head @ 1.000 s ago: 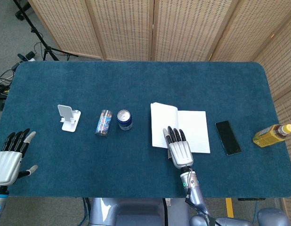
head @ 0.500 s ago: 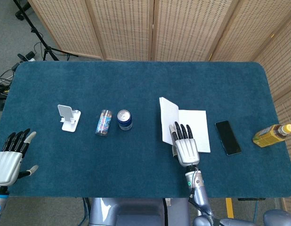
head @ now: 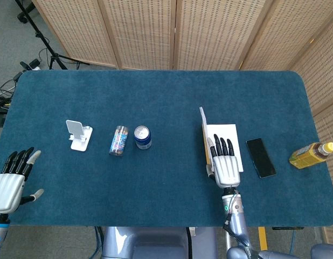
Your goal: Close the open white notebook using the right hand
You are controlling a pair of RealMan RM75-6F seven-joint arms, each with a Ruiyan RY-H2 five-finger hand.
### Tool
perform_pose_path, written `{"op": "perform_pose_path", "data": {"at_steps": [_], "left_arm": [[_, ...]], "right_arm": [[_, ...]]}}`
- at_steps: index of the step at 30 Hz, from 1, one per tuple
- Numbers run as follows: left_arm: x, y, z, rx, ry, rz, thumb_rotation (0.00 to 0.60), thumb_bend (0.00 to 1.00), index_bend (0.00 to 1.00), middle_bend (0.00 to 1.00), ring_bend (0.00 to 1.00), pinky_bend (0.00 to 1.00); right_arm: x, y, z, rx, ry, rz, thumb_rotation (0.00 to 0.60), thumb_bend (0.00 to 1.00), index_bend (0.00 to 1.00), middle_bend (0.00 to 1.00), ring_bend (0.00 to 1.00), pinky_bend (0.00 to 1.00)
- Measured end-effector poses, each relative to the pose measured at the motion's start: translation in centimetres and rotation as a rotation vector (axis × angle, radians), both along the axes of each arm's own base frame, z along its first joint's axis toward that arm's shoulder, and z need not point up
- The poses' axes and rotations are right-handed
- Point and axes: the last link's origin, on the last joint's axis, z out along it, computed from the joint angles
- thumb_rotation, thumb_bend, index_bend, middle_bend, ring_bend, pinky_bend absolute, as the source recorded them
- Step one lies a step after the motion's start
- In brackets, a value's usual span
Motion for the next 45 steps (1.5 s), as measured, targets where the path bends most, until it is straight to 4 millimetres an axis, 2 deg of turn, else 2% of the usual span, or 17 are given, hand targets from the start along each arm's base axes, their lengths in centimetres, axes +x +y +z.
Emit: {"op": "perform_pose_path", "data": {"at_steps": [16, 23, 25, 28, 32, 38, 45], "left_arm": [[0.2, -0.2, 0.0, 0.0, -0.006, -0.009, 0.6, 0.03, 0.0, 0.0, 0.0, 0.0], [0.2, -0.2, 0.0, 0.002, -0.008, -0.012, 0.6, 0.03, 0.0, 0.0, 0.0, 0.0], [0.2, -0.2, -0.1, -0.003, -0.004, -0.013, 0.6, 0.03, 0.0, 0.0, 0.0, 0.0], [0.2, -0.2, -0.4, -0.013, 0.003, -0.012, 0.6, 0.03, 0.0, 0.0, 0.0, 0.0], [0.2, -0.3, -0.6, -0.023, 0.009, -0.013, 0.6, 0.03, 0.0, 0.0, 0.0, 0.0], [0.2, -0.4, -1.0, -0.026, 0.024, -0.018, 0.6, 0.03, 0.0, 0.0, 0.0, 0.0], [0.2, -0.4, -1.6, -0.045, 0.034, -0.023, 0.6, 0.03, 0.0, 0.0, 0.0, 0.0]], "right_arm": [[-0.2, 0.0, 5.6, -0.125, 0.016, 0.011, 0.6, 0.44, 0.0, 0.0, 0.0, 0.0], [-1.7, 0.3, 8.5, -0.162, 0.015, 0.008, 0.6, 0.45, 0.0, 0.0, 0.0, 0.0], [-2.1, 0.6, 8.8, -0.157, -0.002, 0.021, 0.6, 0.45, 0.0, 0.0, 0.0, 0.0], [-3.6, 1.4, 9.2, -0.131, 0.0, 0.054, 0.6, 0.45, 0.0, 0.0, 0.0, 0.0], [-6.9, 3.1, 9.9, -0.036, 0.087, 0.099, 0.6, 0.45, 0.0, 0.0, 0.0, 0.0], [-11.0, 5.4, 11.0, 0.0, 0.149, 0.116, 0.6, 0.44, 0.0, 0.0, 0.0, 0.0], [-13.1, 7.6, 12.2, -0.026, 0.149, 0.099, 0.6, 0.44, 0.0, 0.0, 0.0, 0.0]]}}
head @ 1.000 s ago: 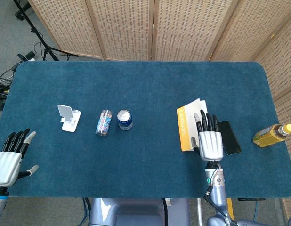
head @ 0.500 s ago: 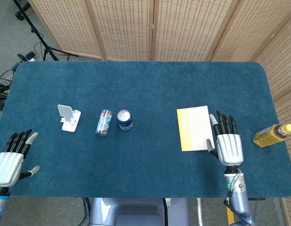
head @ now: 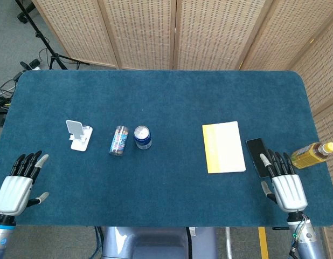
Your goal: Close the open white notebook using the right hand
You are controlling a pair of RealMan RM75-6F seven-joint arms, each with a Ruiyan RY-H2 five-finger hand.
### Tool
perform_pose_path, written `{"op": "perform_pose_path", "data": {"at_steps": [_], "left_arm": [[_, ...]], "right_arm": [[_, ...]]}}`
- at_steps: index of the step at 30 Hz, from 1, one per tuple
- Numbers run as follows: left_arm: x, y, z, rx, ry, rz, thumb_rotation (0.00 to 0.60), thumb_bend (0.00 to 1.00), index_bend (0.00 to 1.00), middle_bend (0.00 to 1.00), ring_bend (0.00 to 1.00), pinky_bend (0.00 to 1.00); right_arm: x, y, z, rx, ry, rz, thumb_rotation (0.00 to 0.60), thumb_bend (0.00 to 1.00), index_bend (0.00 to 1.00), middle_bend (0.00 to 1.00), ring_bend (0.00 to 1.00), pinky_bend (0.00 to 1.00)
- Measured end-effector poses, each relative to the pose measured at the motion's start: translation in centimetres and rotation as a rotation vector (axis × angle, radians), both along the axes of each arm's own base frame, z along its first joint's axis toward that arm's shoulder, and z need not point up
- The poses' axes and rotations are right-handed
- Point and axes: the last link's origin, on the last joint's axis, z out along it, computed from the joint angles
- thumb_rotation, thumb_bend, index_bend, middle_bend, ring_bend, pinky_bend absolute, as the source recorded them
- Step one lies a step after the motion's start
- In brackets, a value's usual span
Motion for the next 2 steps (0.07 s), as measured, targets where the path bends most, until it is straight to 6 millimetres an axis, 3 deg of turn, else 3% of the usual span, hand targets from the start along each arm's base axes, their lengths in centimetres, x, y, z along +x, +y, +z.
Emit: {"op": "perform_pose_path", "data": {"at_steps": [2], "left_arm": [[-0.05, 0.05, -0.22, -0.007, 0.003, 0.0, 0.6, 0.03, 0.0, 0.0, 0.0, 0.0]], "right_arm": [[-0.29, 0.49, 0.12, -0.005, -0.014, -0.005, 0.6, 0.44, 0.0, 0.0, 0.0, 0.0]]}}
